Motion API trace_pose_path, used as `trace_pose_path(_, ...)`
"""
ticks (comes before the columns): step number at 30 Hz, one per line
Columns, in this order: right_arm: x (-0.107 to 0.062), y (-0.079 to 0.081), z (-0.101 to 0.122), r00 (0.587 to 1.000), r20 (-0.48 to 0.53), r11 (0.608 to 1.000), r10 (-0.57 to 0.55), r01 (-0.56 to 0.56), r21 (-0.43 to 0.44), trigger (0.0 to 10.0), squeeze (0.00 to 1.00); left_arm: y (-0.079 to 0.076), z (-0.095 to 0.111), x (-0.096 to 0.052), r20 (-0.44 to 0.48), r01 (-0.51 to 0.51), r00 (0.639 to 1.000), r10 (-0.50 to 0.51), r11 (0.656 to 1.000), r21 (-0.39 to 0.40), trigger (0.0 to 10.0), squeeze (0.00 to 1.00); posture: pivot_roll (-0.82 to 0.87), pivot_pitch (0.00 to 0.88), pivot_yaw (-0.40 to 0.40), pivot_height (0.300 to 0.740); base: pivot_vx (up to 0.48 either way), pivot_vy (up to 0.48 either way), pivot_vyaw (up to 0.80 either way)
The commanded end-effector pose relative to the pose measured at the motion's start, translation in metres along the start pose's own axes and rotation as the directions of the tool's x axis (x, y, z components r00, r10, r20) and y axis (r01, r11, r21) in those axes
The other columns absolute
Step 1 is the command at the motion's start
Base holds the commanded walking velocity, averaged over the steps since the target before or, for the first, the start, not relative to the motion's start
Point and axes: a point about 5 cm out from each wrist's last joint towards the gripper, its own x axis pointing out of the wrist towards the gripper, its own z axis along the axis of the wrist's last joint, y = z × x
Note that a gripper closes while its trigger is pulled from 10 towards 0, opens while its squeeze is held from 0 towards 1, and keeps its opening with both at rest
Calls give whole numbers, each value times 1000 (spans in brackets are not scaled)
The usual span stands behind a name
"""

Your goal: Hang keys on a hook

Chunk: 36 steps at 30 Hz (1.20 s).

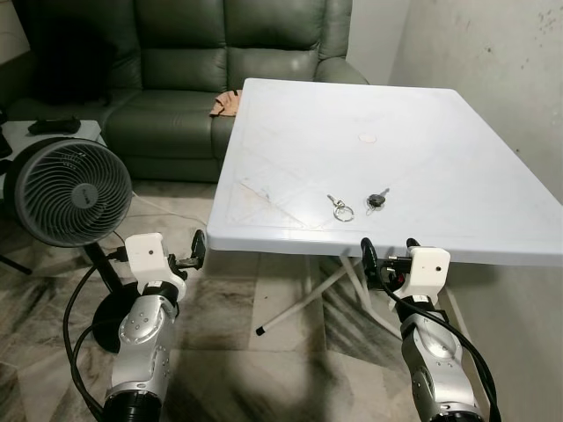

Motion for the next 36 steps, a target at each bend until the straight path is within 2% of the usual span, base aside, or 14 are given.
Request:
trace_pose_path(1,3,0,5,1000,11,1000,-4,4,-4,10000,0,0,2,2,-6,3,1000,-3,1000,7,10000,0,53,0,-8,740,0,0,0)
trace_pose_path(9,4,1,5,1000,12,1000,0,0,-3,10000,0,-4,3,1,1,28,1000,-28,999,30,10000,0,54,0,-7,740,0,0,0)
trace_pose_path(19,6,7,8,999,25,999,35,-34,-30,10000,0,-20,10,-4,51,113,992,-119,987,116,10000,0,60,0,-3,740,0,0,0)
trace_pose_path(27,8,6,10,999,29,999,34,-33,-29,10000,0,-20,10,-7,54,119,991,-126,986,121,10000,0,63,0,-3,740,0,0,0)
trace_pose_path(32,16,7,14,999,17,998,29,-29,-48,10000,0,-30,11,-13,57,190,978,-202,968,162,10000,0,66,0,-10,740,0,0,0)
trace_pose_path(36,21,5,17,999,17,999,27,-26,-47,10000,0,-32,11,-15,52,214,973,-227,960,180,10000,0,68,0,-12,740,0,0,0)
